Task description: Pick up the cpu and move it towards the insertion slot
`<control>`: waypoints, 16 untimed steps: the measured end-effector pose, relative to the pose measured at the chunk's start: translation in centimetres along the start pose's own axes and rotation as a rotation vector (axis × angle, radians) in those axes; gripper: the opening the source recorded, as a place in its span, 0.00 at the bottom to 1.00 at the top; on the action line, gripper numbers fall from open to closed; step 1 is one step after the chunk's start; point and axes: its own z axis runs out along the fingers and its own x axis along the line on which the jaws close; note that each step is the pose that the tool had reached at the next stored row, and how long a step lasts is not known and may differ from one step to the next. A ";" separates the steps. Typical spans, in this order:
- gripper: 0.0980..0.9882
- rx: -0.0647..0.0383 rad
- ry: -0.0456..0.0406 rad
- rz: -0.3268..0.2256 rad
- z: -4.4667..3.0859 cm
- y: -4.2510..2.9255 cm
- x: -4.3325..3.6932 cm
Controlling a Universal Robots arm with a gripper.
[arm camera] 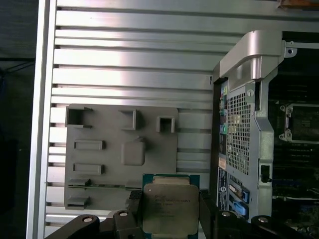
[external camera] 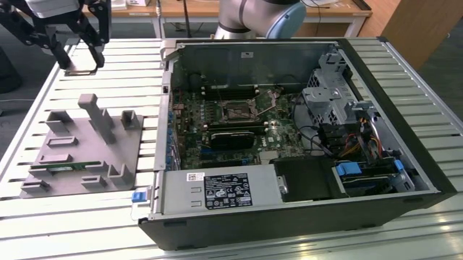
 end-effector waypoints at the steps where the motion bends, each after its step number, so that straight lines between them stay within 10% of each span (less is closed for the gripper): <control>1: 0.50 0.000 0.0000 0.000 0.00 0.00 -0.27; 16: 0.50 0.000 0.0000 0.000 0.02 0.02 -4.13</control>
